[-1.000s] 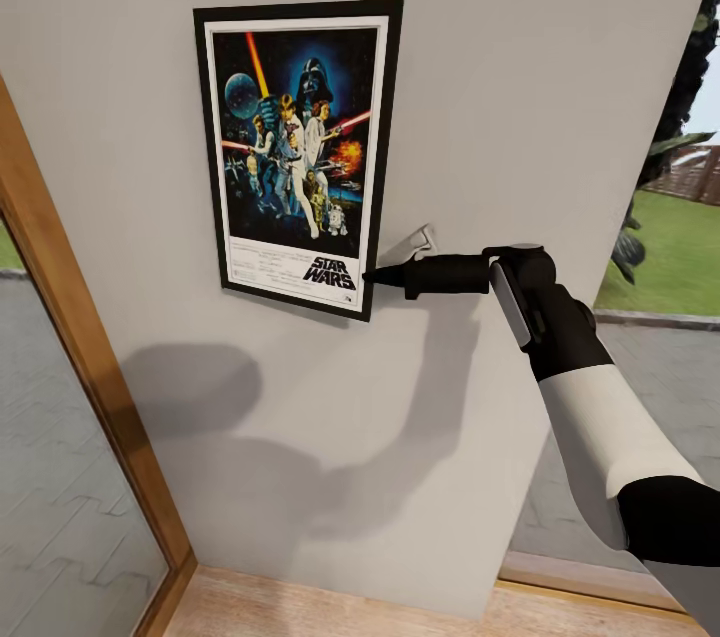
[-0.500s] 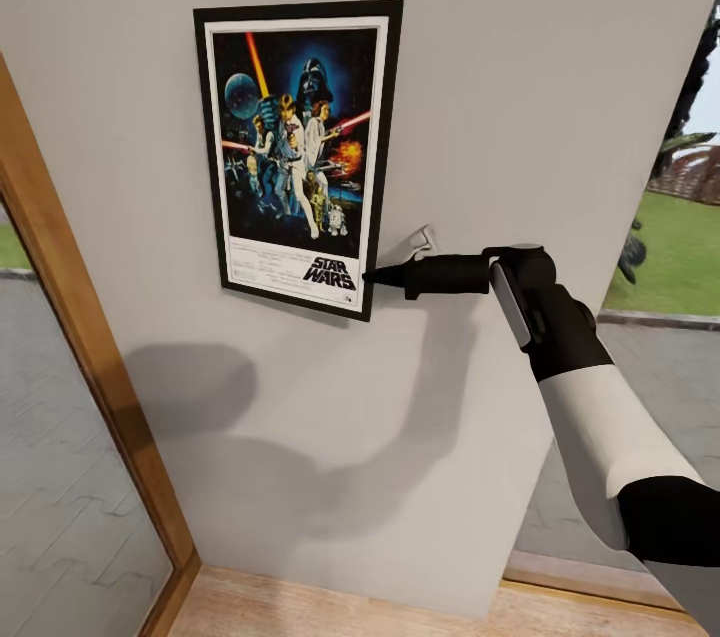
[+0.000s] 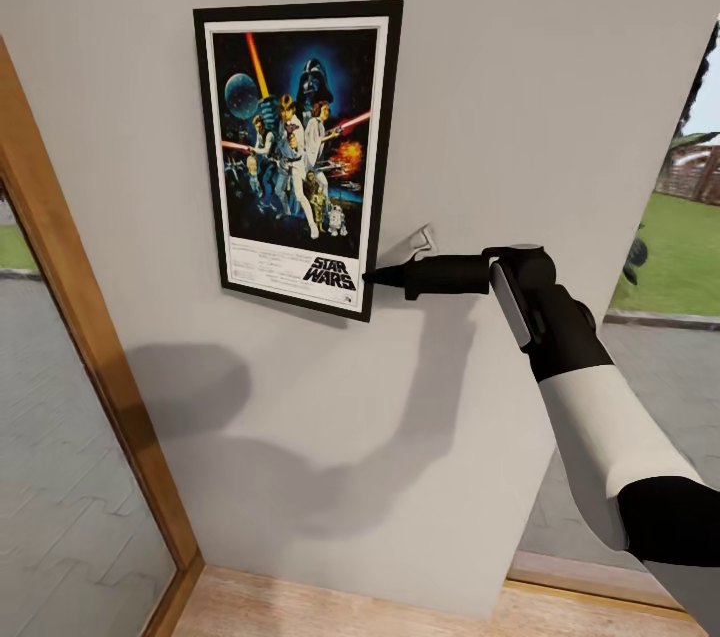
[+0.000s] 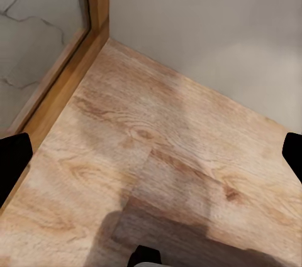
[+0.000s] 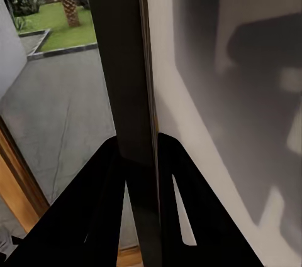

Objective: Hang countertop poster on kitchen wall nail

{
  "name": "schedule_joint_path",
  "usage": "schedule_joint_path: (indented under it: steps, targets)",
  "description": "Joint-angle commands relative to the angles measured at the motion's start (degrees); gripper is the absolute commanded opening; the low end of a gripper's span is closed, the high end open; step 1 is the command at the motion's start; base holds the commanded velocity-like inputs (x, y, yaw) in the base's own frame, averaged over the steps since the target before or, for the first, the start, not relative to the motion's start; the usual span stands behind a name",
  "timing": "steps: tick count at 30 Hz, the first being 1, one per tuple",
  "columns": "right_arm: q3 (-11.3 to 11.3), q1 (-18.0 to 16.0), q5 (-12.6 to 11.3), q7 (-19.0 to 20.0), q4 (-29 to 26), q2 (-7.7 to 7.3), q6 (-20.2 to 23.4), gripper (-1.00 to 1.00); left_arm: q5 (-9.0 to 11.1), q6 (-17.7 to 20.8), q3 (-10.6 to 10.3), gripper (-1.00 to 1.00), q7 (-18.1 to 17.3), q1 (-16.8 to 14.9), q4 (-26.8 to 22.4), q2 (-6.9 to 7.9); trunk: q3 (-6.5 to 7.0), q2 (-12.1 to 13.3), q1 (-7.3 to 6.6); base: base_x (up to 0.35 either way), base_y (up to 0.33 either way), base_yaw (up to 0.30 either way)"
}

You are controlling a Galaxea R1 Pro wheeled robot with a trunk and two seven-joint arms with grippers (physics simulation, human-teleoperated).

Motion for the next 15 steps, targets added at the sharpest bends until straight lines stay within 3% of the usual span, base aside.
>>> schedule_joint_path:
  steps: [1, 15]
  targets:
    - [0.1, -0.1, -0.6, -0.1, 0.0, -0.06, 0.6, -1.0, 0.2, 0.0, 0.1, 1.0, -0.3, 0.0, 0.0, 0.0, -0.11, -0.1, 0.04, 0.0, 0.005, 0.0]
    - [0.1, -0.1, -0.6, -0.1, 0.1, -0.09, 0.6, -1.0, 0.2, 0.0, 0.1, 1.0, -0.3, 0.0, 0.0, -0.01, -0.11, -0.1, 0.04, 0.0, 0.032, 0.0]
